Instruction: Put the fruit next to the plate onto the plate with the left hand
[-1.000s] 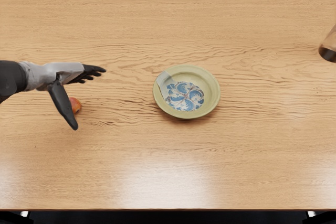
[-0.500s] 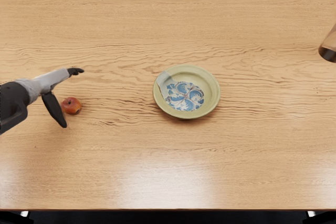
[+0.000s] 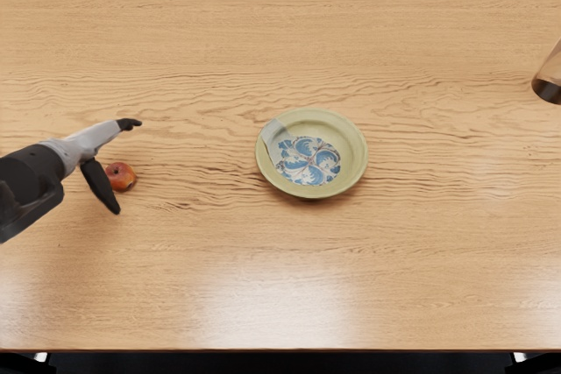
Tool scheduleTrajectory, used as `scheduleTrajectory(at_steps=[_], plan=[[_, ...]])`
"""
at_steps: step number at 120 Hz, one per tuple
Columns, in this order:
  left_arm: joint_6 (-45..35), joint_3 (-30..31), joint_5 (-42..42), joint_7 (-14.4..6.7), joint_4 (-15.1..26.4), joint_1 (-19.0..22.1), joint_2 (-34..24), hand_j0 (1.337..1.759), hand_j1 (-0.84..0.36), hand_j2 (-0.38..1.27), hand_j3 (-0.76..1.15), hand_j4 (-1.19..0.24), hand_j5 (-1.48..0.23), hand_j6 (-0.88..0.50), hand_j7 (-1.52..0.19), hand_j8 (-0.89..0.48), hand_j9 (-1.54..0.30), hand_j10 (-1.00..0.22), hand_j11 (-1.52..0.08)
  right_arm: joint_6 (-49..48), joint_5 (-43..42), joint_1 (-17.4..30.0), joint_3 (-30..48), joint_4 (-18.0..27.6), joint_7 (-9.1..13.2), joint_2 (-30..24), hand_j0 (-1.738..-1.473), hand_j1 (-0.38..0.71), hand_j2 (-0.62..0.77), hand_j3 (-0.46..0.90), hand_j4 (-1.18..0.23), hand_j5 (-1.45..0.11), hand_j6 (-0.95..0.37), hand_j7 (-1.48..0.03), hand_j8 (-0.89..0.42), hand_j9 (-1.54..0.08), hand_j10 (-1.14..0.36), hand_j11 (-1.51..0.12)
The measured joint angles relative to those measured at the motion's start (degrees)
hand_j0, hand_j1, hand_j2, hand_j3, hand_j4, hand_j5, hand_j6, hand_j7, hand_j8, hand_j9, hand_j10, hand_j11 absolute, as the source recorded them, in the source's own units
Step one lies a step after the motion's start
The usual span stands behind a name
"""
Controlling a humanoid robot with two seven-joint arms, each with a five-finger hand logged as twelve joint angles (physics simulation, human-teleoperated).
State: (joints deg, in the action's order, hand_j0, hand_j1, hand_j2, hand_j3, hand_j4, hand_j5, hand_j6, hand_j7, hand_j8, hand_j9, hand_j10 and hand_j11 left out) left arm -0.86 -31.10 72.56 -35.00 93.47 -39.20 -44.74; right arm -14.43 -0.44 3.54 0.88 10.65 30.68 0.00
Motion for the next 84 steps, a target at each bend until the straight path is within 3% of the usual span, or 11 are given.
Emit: scheduleTrajectory(at_steps=[49, 84], plan=[[-0.5, 0.0, -0.1, 0.0, -5.2, 0.5, 2.9, 1.658, 0.07, 0.05, 0.00, -0.24, -0.31, -0.24, -0.31, -0.24, -0.31, -0.24, -0.31, 0.2, 0.0, 0.0, 0.0, 0.0, 0.0, 0.0, -1.658, -0.35, 0.00, 0.00, 0.00, 0.00, 0.00, 0.00, 0.00, 0.00, 0.00, 0.00], [-2.9, 1.0, 1.6, 0.0, -5.9, 0.8, 3.5, 1.658, -0.10, 0.08, 0.00, -0.38, -0.49, -0.38, -0.49, -0.38, -0.49, -0.38, -0.49, 0.3, 0.0, 0.0, 0.0, -0.1, 0.0, 0.0, -1.658, -0.35, 0.00, 0.00, 0.00, 0.00, 0.00, 0.00, 0.00, 0.00, 0.00, 0.00]])
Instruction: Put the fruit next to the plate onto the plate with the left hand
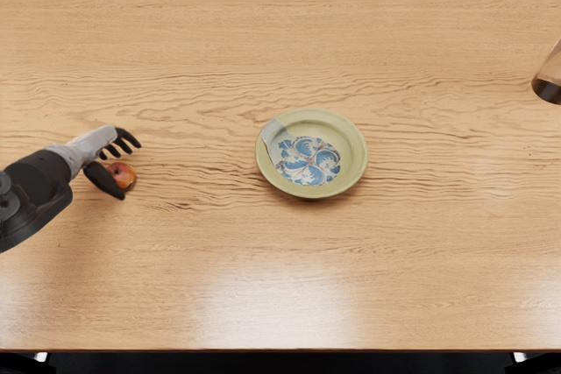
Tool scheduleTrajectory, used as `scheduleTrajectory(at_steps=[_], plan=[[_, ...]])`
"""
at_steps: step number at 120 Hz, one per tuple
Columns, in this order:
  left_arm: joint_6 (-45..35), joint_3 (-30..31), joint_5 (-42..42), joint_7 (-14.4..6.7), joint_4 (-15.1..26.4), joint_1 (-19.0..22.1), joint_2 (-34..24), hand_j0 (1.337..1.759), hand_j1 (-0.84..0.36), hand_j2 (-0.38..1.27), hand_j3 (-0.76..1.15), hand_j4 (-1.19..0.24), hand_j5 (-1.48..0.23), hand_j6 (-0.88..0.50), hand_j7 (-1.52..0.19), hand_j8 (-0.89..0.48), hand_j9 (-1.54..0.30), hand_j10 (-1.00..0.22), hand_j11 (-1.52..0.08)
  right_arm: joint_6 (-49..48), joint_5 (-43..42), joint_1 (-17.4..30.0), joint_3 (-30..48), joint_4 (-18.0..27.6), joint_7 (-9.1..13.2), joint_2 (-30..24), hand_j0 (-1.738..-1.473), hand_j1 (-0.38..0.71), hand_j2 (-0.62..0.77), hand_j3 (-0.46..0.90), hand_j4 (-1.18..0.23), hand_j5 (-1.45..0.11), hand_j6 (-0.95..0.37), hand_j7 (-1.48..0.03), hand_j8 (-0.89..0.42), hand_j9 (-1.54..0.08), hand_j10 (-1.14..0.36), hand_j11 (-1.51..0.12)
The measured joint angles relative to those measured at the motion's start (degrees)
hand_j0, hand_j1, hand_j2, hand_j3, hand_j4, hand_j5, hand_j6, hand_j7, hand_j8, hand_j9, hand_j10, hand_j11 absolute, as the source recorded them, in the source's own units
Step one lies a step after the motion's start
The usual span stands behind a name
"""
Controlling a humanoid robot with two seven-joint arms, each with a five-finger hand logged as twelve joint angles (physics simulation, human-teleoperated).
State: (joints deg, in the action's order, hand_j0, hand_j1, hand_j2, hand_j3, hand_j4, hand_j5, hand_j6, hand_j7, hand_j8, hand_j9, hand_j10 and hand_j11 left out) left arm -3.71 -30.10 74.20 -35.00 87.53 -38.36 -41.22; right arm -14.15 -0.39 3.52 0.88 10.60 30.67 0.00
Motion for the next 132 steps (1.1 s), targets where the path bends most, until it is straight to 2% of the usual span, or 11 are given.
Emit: scheduleTrajectory(at_steps=[64, 69, 73, 76, 86, 91, 102, 107, 132], plan=[[-4.0, 1.1, 2.9, 0.0, -0.7, 1.6, 1.2, 1.657, -0.24, 0.10, 0.00, -0.49, -0.65, -0.49, -0.64, -0.49, -0.64, -0.49, -0.64, 0.0, 0.0, 0.0, 0.0, 0.0, 0.0, 0.0, -1.658, -0.35, 0.00, 0.00, 0.00, 0.00, 0.00, 0.00, 0.00, 0.00, 0.00, 0.00], [-4.1, 1.1, 3.0, 0.0, -0.8, 1.7, 1.3, 1.653, -0.28, 0.11, 0.15, -0.51, -0.67, -0.51, -0.67, -0.51, -0.67, -0.51, -0.67, 0.0, 0.0, 0.0, 0.0, 0.0, 0.0, 0.0, -1.658, -0.35, 0.00, 0.00, 0.00, 0.00, 0.00, 0.00, 0.00, 0.00, 0.00, 0.00], [-4.2, 1.2, 3.0, 0.0, -0.8, 1.7, 1.3, 1.650, -0.29, 0.13, 0.15, -0.52, -0.69, -0.53, -0.69, -0.53, -0.69, -0.52, -0.69, 0.0, 0.0, 0.0, 0.0, 0.0, 0.0, 0.0, -1.658, -0.35, 0.00, 0.00, 0.00, 0.00, 0.00, 0.00, 0.00, 0.00, 0.00, 0.00], [-4.2, 1.2, 3.1, 0.0, -0.8, 1.8, 1.3, 1.646, -0.31, 0.14, 0.20, -0.54, -0.71, -0.52, -0.71, -0.54, -0.71, -0.54, -0.71, 0.0, 0.0, 0.0, 0.0, 0.0, 0.0, 0.0, -1.658, -0.35, 0.00, 0.00, 0.00, 0.00, 0.00, 0.00, 0.00, 0.00, 0.00, 0.00], [-4.3, 1.2, 3.2, 0.0, -0.8, 1.8, 1.3, 1.644, -0.34, 0.20, 0.20, -0.60, -0.79, -0.47, -0.80, -0.52, -0.80, -0.60, -0.80, 0.0, 0.0, 0.0, 0.0, 0.0, 0.0, 0.0, -1.658, -0.35, 0.00, 0.00, 0.00, 0.00, 0.00, 0.00, 0.00, 0.00, 0.00, 0.00], [-4.3, 1.2, 3.1, 0.0, -0.8, 1.8, 1.3, 1.647, -0.35, 0.21, 0.19, -0.59, -0.84, -0.45, -0.84, -0.50, -0.84, -0.63, -0.84, 0.0, 0.0, 0.0, 0.0, 0.0, 0.0, 0.0, -1.658, -0.35, 0.00, 0.00, 0.00, 0.00, 0.00, 0.00, 0.00, 0.00, 0.00, 0.00], [-4.2, 1.1, 2.9, 0.0, -0.3, 1.8, 1.1, 1.668, -0.36, 0.31, 0.03, -0.58, -0.94, -0.41, -0.94, -0.47, -0.94, -0.70, -0.94, 0.0, 0.0, 0.0, 0.0, 0.0, 0.0, 0.0, -1.658, -0.35, 0.00, 0.00, 0.00, 0.00, 0.00, 0.00, 0.00, 0.00, 0.00, 0.00], [-4.2, 1.1, 2.7, 0.0, 0.2, 1.7, 0.9, 1.658, -0.37, 0.38, -0.05, -0.57, -0.97, -0.40, -0.97, -0.46, -0.98, -0.73, -0.98, 0.0, 0.0, 0.0, 0.0, 0.0, 0.0, 0.0, -1.658, -0.35, 0.00, 0.00, 0.00, 0.00, 0.00, 0.00, 0.00, 0.00, 0.00, 0.00], [-4.1, 0.5, 2.1, 0.0, 3.6, 1.1, 0.6, 1.651, -0.36, 0.35, -0.02, -0.51, -1.10, -0.34, -1.09, -0.42, -1.09, -0.80, -1.10, 0.0, 0.0, -0.1, 0.0, 0.0, 0.0, 0.0, -1.658, -0.35, 0.00, 0.00, 0.00, 0.00, 0.00, 0.00, 0.00, 0.00, 0.00, 0.00]])
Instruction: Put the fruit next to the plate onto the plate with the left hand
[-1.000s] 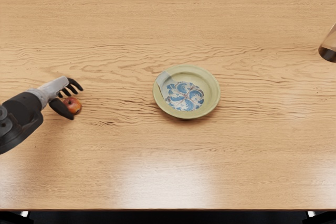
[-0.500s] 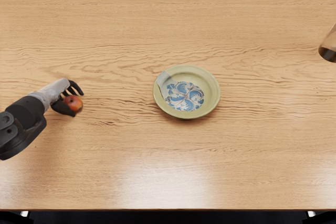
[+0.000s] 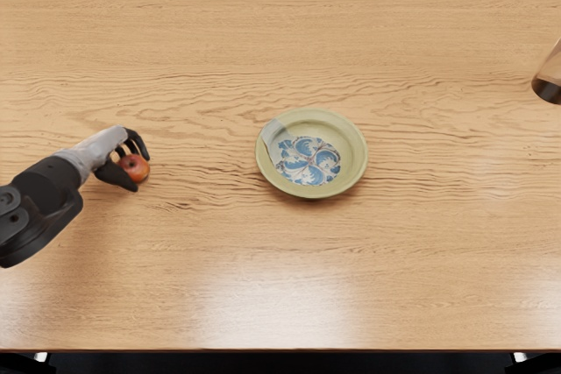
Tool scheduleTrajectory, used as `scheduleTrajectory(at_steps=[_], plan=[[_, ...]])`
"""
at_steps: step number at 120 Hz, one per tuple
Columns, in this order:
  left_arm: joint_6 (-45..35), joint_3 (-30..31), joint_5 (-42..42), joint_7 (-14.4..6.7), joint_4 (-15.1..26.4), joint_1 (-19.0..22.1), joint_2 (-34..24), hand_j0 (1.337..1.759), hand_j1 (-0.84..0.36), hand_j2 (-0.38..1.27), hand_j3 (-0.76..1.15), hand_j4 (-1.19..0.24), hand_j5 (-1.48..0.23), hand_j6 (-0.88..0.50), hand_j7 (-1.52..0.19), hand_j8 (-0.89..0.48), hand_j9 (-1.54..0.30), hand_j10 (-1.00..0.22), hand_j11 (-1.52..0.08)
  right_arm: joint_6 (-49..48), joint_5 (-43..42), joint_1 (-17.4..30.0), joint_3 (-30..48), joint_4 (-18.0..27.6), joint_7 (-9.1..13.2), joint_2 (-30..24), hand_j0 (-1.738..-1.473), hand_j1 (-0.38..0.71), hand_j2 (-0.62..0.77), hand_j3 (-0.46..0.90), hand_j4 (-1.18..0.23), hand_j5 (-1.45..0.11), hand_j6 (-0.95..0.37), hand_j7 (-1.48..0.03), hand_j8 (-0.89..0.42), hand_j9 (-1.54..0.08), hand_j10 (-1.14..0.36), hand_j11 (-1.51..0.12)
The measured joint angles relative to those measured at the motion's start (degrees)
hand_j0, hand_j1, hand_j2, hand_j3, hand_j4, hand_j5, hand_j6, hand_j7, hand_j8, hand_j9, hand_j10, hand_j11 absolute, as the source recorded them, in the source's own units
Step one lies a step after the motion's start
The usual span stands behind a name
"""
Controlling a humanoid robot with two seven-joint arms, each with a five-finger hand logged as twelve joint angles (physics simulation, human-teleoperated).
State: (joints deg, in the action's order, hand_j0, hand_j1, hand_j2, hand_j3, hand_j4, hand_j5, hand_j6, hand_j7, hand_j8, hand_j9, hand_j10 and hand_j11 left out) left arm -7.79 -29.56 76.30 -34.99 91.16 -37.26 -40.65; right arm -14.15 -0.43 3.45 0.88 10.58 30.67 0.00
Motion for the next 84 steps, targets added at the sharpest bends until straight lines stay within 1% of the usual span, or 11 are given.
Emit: scheduleTrajectory(at_steps=[21, 30, 34, 54, 66, 70, 73, 76, 80, 84], plan=[[0.2, -0.8, -1.0, 0.0, 2.4, -2.3, 0.5, 1.649, -0.32, 0.30, -0.01, -0.51, -1.15, -0.33, -1.13, -0.41, -1.14, -0.82, -1.14, 0.0, 0.0, -0.3, 0.0, 0.0, 0.0, 0.0, -1.658, -0.35, 0.00, 0.00, 0.00, 0.00, 0.00, 0.00, 0.00, 0.00, 0.00, 0.00], [0.3, -1.0, -1.8, 0.0, 3.3, -3.5, 0.7, 1.648, -0.31, 0.30, -0.01, -0.52, -1.17, -0.34, -1.15, -0.42, -1.15, -0.83, -1.15, 0.0, 0.0, -0.3, 0.0, 0.0, 0.0, 0.0, -1.658, -0.35, 0.00, 0.00, 0.00, 0.00, 0.00, 0.00, 0.00, 0.00, 0.00, 0.00], [0.4, -1.0, -2.0, 0.0, 3.7, -4.1, 1.4, 1.648, -0.30, 0.29, 0.00, -0.55, -1.17, -0.34, -1.15, -0.42, -1.15, -0.83, -1.15, 0.0, 0.0, -0.3, 0.0, 0.0, 0.0, 0.0, -1.658, -0.35, 0.00, 0.00, 0.00, 0.00, 0.00, 0.00, 0.00, 0.00, 0.00, 0.00], [0.8, -1.2, -3.9, 0.0, 5.0, -6.2, 3.0, 1.648, -0.27, 0.26, 0.00, -0.55, -1.21, -0.34, -1.17, -0.44, -1.15, -0.84, -1.16, 0.0, 0.0, -0.4, 0.0, 0.0, 0.0, 0.0, -1.658, -0.35, 0.00, 0.00, 0.00, 0.00, 0.00, 0.00, 0.00, 0.00, 0.00, 0.00], [1.0, -1.2, -5.2, 0.0, 5.8, -8.5, 4.2, 1.649, -0.26, 0.25, 0.00, -0.56, -1.22, -0.34, -1.16, -0.44, -1.15, -0.85, -1.16, 0.0, 0.0, -0.4, 0.0, 0.0, 0.0, 0.0, -1.658, -0.35, 0.00, 0.00, 0.00, 0.00, 0.00, 0.00, 0.00, 0.00, 0.00, 0.00], [1.1, -1.2, -5.7, 0.0, 6.1, -8.7, 5.3, 1.649, -0.25, 0.25, 0.00, -0.56, -1.22, -0.35, -1.15, -0.44, -1.15, -0.85, -1.16, 0.0, 0.0, -0.5, 0.0, 0.0, 0.0, 0.0, -1.658, -0.35, 0.00, 0.00, 0.00, 0.00, 0.00, 0.00, 0.00, 0.00, 0.00, 0.00], [1.3, -1.2, -6.0, 0.0, 6.3, -9.2, 6.3, 1.649, -0.24, 0.22, 0.00, -0.57, -1.22, -0.35, -1.15, -0.44, -1.15, -0.85, -1.16, 0.0, 0.0, -0.6, 0.0, 0.0, 0.0, 0.0, -1.658, -0.35, 0.00, 0.00, 0.00, 0.00, 0.00, 0.00, 0.00, 0.00, 0.00, 0.00], [1.5, -1.2, -6.4, 0.0, 6.4, -9.5, 6.8, 1.650, -0.26, 0.28, 0.00, -0.58, -1.22, -0.35, -1.15, -0.44, -1.15, -0.85, -1.16, 0.1, 0.0, -0.6, 0.0, 0.0, 0.0, 0.0, -1.658, -0.35, 0.00, 0.00, 0.00, 0.00, 0.00, 0.00, 0.00, 0.00, 0.00, 0.00], [1.7, -1.2, -7.0, 0.0, 6.5, -10.2, 7.8, 1.650, -0.26, 0.27, 0.00, -0.56, -1.22, -0.35, -1.14, -0.44, -1.15, -0.85, -1.15, 0.1, 0.0, -0.7, 0.0, 0.0, 0.0, 0.0, -1.658, -0.35, 0.00, 0.00, 0.00, 0.00, 0.00, 0.00, 0.00, 0.00, 0.00, 0.00], [1.9, -1.2, -7.5, 0.0, 6.6, -10.3, 8.3, 1.651, -0.29, 0.33, 0.00, -0.57, -1.22, -0.36, -1.14, -0.44, -1.15, -0.85, -1.15, 0.1, 0.1, -0.8, 0.0, 0.0, 0.0, 0.0, -1.658, -0.35, 0.00, 0.00, 0.00, 0.00, 0.00, 0.00, 0.00, 0.00, 0.00, 0.00]])
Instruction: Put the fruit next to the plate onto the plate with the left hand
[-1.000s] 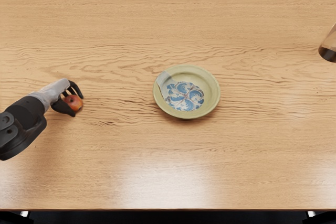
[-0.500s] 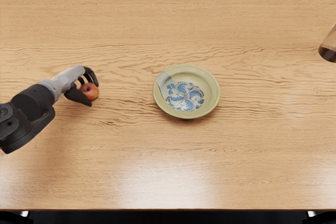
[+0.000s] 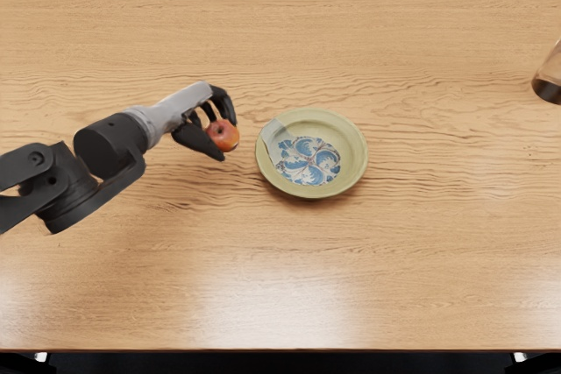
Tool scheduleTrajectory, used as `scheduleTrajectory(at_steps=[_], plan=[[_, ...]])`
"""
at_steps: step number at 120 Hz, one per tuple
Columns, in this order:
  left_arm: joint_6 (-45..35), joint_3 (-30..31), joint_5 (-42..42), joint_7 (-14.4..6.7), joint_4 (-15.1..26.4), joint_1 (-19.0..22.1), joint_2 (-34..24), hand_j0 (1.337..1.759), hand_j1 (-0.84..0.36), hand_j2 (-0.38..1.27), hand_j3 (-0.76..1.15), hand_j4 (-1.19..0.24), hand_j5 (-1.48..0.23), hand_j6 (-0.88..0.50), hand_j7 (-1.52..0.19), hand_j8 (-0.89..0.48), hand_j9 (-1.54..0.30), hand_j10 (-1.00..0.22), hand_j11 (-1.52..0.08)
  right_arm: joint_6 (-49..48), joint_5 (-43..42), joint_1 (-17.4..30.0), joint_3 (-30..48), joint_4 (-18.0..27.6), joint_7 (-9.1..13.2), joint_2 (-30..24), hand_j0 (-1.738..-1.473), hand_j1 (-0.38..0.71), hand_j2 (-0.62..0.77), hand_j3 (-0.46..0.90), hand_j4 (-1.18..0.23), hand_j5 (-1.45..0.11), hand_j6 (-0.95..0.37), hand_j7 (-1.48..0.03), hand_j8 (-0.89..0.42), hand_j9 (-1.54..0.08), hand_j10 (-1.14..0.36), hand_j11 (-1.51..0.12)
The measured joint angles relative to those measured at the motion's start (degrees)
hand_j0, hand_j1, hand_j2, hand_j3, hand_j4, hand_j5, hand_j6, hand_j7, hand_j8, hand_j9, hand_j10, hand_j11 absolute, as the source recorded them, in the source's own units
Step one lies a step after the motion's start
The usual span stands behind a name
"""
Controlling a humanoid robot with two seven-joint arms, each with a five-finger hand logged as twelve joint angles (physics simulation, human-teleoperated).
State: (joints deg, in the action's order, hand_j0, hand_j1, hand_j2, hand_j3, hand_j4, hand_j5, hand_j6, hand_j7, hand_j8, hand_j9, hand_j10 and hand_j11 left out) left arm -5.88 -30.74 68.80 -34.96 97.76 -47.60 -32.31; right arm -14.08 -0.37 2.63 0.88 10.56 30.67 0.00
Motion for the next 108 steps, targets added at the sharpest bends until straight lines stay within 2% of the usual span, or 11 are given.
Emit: scheduleTrajectory(at_steps=[40, 47, 52, 58, 64, 80, 95, 96, 99, 108], plan=[[0.9, 0.4, -5.9, 0.0, 0.0, -3.5, 3.6, 1.653, -0.34, 0.43, 0.00, -0.60, -1.23, -0.33, -1.15, -0.41, -1.15, -0.86, -1.16, 0.0, 0.1, -0.3, 0.1, 0.1, 0.0, 0.0, -1.658, -0.35, 0.00, 0.00, 0.00, 0.00, 0.00, 0.00, 0.00, 0.00, 0.00, 0.00], [1.2, 0.5, -6.3, 0.0, -0.8, -3.9, 5.4, 1.653, -0.33, 0.43, 0.00, -0.61, -1.23, -0.32, -1.15, -0.41, -1.15, -0.86, -1.16, -0.1, 0.1, -0.3, 0.1, 0.1, 0.0, 0.0, -1.658, -0.35, 0.00, 0.00, 0.00, 0.00, 0.00, 0.00, 0.00, 0.00, 0.00, 0.00], [1.4, 0.6, -6.4, 0.0, -1.6, -4.3, 6.7, 1.652, -0.32, 0.36, 0.00, -0.61, -1.23, -0.33, -1.15, -0.42, -1.16, -0.86, -1.16, -0.1, 0.1, -0.3, 0.1, 0.1, 0.0, 0.0, -1.658, -0.35, 0.00, 0.00, 0.00, 0.00, 0.00, 0.00, 0.00, 0.00, 0.00, 0.00], [1.7, 0.7, -6.5, 0.0, -2.9, -4.7, 8.3, 1.652, -0.33, 0.42, 0.00, -0.61, -1.22, -0.33, -1.15, -0.43, -1.16, -0.86, -1.16, -0.1, 0.1, -0.3, 0.1, 0.1, 0.0, 0.0, -1.658, -0.35, 0.00, 0.00, 0.00, 0.00, 0.00, 0.00, 0.00, 0.00, 0.00, 0.00], [2.2, 0.7, -6.6, 0.0, -4.7, -5.6, 10.6, 1.652, -0.32, 0.36, 0.00, -0.60, -1.22, -0.35, -1.16, -0.43, -1.16, -0.86, -1.16, 0.0, 0.1, -0.3, 0.1, 0.1, 0.0, 0.0, -1.658, -0.35, 0.00, 0.00, 0.00, 0.00, 0.00, 0.00, 0.00, 0.00, 0.00, 0.00], [3.2, 0.8, -6.3, 0.0, -10.8, -7.5, 14.2, 1.654, -0.37, 0.53, 0.00, -0.68, -1.21, -0.34, -1.17, -0.45, -1.16, -0.86, -1.16, 0.0, 0.2, -0.4, 0.1, 0.0, 0.0, 0.0, -1.658, -0.35, 0.00, 0.00, 0.00, 0.00, 0.00, 0.00, 0.00, 0.00, 0.00, 0.00], [3.8, 0.8, -6.1, 0.0, -16.2, -9.0, 16.6, 1.654, -0.40, 0.66, 0.00, -0.75, -1.20, -0.39, -1.16, -0.51, -1.15, -0.86, -1.16, 0.0, 0.2, -0.7, 0.1, 0.0, 0.0, 0.0, -1.658, -0.35, 0.00, 0.00, 0.00, 0.00, 0.00, 0.00, 0.00, 0.00, 0.00, 0.00], [3.8, 0.8, -6.1, 0.0, -16.5, -9.0, 16.7, 1.654, -0.40, 0.66, 0.00, -0.76, -1.20, -0.40, -1.16, -0.54, -1.15, -0.86, -1.16, 0.0, 0.2, -0.7, 0.1, 0.0, 0.0, 0.0, -1.658, -0.35, 0.00, 0.00, 0.00, 0.00, 0.00, 0.00, 0.00, 0.00, 0.00, 0.00], [3.9, 0.8, -6.1, 0.0, -17.3, -9.0, 16.9, 1.655, -0.42, 0.71, 0.00, -0.77, -1.20, -0.42, -1.16, -0.51, -1.15, -0.86, -1.16, 0.0, 0.2, -0.8, 0.1, 0.0, 0.0, 0.0, -1.658, -0.35, 0.00, 0.00, 0.00, 0.00, 0.00, 0.00, 0.00, 0.00, 0.00, 0.00], [4.3, 0.8, -6.0, 0.0, -19.9, -9.5, 18.4, 1.655, -0.43, 0.77, 0.00, -0.80, -1.19, -0.45, -1.16, -0.57, -1.15, -0.86, -1.16, 0.0, 0.2, -0.8, 0.1, 0.0, 0.0, 0.0, -1.658, -0.35, 0.00, 0.00, 0.00, 0.00, 0.00, 0.00, 0.00, 0.00, 0.00, 0.00]])
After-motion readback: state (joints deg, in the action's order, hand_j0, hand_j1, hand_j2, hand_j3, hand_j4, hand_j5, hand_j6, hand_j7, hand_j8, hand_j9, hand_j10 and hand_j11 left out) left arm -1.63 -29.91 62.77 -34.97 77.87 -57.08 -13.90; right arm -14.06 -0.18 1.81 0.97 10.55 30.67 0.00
